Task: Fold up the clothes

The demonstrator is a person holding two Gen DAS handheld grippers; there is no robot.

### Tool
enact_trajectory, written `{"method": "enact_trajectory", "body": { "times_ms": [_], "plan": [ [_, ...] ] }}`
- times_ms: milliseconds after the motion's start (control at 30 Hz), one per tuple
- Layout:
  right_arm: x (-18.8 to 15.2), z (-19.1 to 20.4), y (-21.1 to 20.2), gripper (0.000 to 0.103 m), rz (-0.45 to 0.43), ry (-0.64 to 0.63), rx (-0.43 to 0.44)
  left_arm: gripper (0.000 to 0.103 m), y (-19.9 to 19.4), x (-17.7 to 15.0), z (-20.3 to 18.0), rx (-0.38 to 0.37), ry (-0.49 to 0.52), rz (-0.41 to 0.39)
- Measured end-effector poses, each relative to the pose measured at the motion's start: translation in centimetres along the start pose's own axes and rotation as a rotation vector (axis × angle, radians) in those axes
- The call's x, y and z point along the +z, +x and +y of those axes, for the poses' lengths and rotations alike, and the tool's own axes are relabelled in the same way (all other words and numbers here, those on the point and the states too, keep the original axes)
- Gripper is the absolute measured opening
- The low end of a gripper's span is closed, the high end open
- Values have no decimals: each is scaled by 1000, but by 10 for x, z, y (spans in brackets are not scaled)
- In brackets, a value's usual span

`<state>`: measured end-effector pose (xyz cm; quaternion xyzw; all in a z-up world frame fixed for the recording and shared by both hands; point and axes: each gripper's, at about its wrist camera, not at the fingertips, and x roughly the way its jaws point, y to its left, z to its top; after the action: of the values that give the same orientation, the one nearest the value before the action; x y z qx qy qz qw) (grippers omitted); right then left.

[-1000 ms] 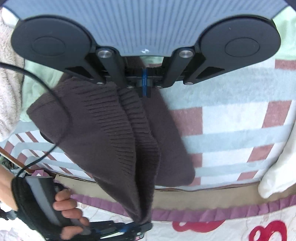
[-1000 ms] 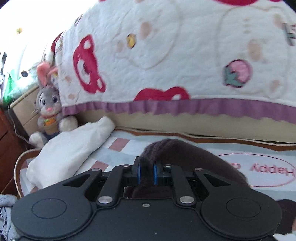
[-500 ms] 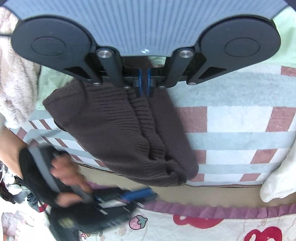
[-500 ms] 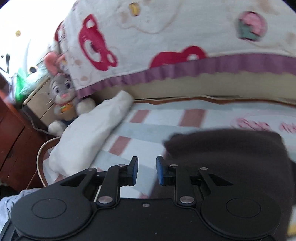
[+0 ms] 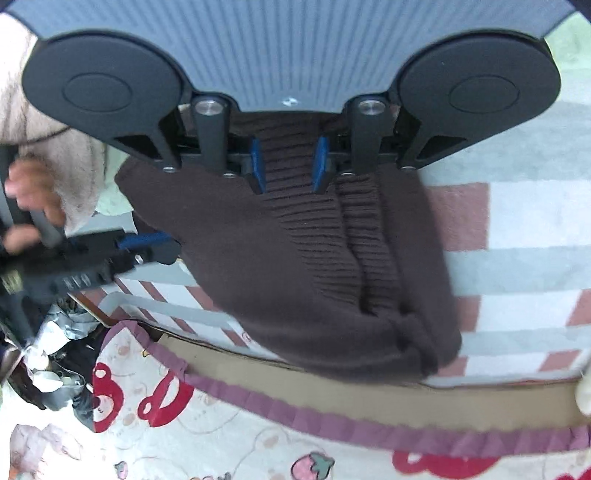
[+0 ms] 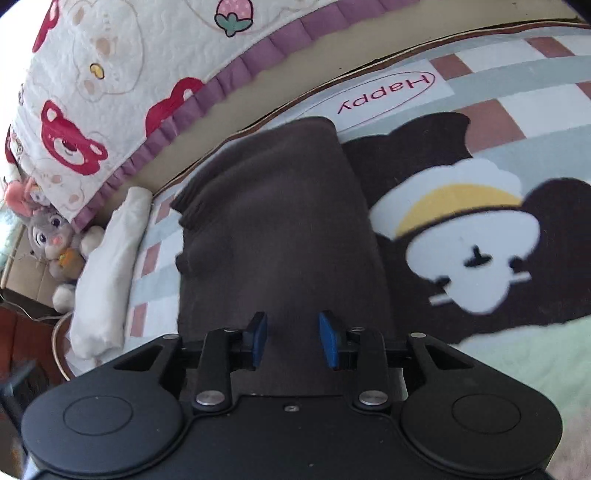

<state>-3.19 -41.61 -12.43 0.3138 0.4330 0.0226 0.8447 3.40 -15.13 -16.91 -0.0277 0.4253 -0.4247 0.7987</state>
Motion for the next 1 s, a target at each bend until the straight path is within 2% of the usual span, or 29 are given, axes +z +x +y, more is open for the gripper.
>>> {"method": "enact_trajectory", "body": {
  "times_ms": [33,100,133,167,200,233,267,433,600,667,767,833,900,933,1000],
  "plan": [
    [-4,-5,-2,37,4,22,1,44,6,1,2,-4,-18,8],
    [-8,-5,3,38,-3,29,3,56,18,1,7,-26,-40,23],
    [-9,-5,5,38,-7,31,6,56,24,1,6,-22,-24,31],
    [-8,-5,6,38,-10,32,11,53,29,2,5,-19,-6,39],
    [-8,-5,8,39,-13,29,14,36,29,2,0,-21,33,39],
    [-8,-4,9,41,-13,22,16,5,29,3,-5,-23,72,39],
    [-7,-4,9,41,-10,14,17,5,29,3,-9,-25,108,38],
    [-6,7,7,41,-32,-58,22,5,-1,-4,-29,17,153,-10],
    [-14,24,18,44,1,-198,-24,5,-13,-17,-23,-25,68,24],
    [-19,33,22,49,13,-269,-53,8,-10,-18,-20,6,55,19],
    [-28,47,25,52,13,-373,-107,28,-13,-11,-16,58,27,-27],
    [-33,55,26,52,17,-429,-138,56,-16,-7,-13,102,15,-62],
    [-40,63,26,52,29,-495,-161,57,-13,-5,-7,131,2,-60],
    [-44,67,27,56,36,-524,-165,61,-10,-5,-4,137,-6,-52],
    [-50,73,29,56,46,-577,-177,70,1,-6,4,121,-62,-3]
  ]
}}
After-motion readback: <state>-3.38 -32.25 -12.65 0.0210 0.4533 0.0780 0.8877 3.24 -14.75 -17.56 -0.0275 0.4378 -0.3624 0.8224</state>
